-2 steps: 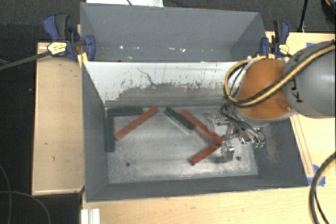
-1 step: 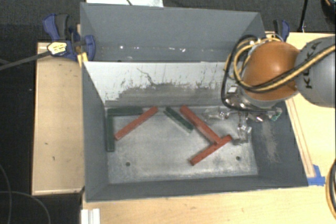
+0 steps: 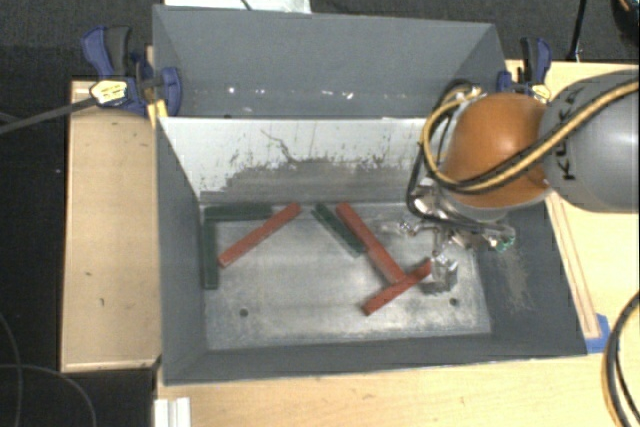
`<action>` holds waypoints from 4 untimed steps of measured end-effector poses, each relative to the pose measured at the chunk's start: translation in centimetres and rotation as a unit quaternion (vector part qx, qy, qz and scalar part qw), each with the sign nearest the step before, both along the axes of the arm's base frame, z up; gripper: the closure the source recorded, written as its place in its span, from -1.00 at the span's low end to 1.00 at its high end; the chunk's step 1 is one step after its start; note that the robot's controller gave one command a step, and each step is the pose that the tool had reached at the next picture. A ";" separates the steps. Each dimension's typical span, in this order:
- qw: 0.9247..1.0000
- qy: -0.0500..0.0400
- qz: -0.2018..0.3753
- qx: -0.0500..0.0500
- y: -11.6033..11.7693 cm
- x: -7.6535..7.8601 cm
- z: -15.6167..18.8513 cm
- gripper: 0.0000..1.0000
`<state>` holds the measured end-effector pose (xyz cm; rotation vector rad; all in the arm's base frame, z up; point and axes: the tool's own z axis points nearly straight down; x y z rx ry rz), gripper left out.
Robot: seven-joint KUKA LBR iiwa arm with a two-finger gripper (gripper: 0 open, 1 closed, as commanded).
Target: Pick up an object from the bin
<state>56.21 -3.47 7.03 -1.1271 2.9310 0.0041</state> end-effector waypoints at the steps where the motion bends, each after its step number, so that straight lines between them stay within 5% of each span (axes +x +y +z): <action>1: 1.000 -0.001 -0.001 -0.001 -0.2 0.0 0.0 1.00; 2: 1.000 -0.001 -0.001 -0.001 -0.1 0.0 0.0 -1.00; 3: 0.982 -0.003 0.186 -0.001 3.6 2.5 0.1 -1.00; 4: 0.983 -0.002 0.183 -0.001 3.5 2.5 0.1 1.00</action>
Offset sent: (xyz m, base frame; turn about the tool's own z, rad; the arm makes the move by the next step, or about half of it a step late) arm 0.0000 0.0000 0.0000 0.0000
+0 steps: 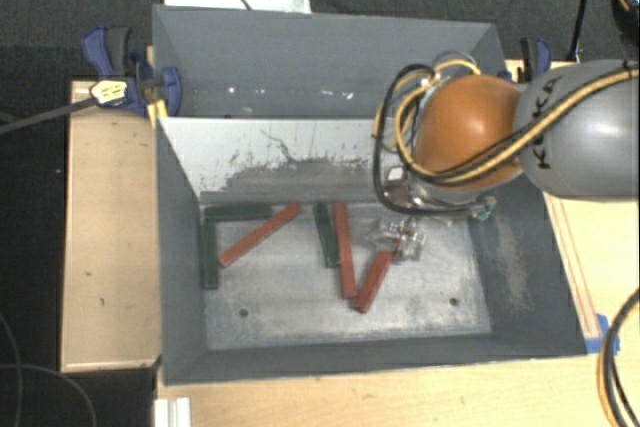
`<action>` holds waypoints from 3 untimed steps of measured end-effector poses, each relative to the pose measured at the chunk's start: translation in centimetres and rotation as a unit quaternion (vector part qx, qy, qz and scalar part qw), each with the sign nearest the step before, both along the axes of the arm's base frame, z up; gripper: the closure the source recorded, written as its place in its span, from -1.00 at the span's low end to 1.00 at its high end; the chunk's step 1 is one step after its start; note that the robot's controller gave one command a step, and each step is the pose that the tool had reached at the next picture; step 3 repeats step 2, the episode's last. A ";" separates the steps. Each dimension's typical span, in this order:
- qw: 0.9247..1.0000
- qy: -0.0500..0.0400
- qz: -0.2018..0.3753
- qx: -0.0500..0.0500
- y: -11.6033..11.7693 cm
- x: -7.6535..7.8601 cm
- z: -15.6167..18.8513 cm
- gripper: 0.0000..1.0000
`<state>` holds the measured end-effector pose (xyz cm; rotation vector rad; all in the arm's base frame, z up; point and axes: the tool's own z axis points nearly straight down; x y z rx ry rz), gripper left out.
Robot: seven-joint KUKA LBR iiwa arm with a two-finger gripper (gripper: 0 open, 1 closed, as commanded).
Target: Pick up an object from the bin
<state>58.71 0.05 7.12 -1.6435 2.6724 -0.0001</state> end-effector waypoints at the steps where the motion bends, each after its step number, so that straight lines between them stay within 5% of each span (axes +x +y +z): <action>1: 1.000 -0.003 -0.002 0.000 0.9 -1.1 12.3 1.00; 2: 0.990 -0.002 0.139 -0.001 1.1 -4.4 18.7 1.00; 3: 0.990 -0.002 0.139 -0.001 1.1 -4.4 18.7 1.00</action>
Offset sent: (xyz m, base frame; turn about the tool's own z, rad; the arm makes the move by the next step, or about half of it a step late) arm -0.0124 0.0084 0.1181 -0.0006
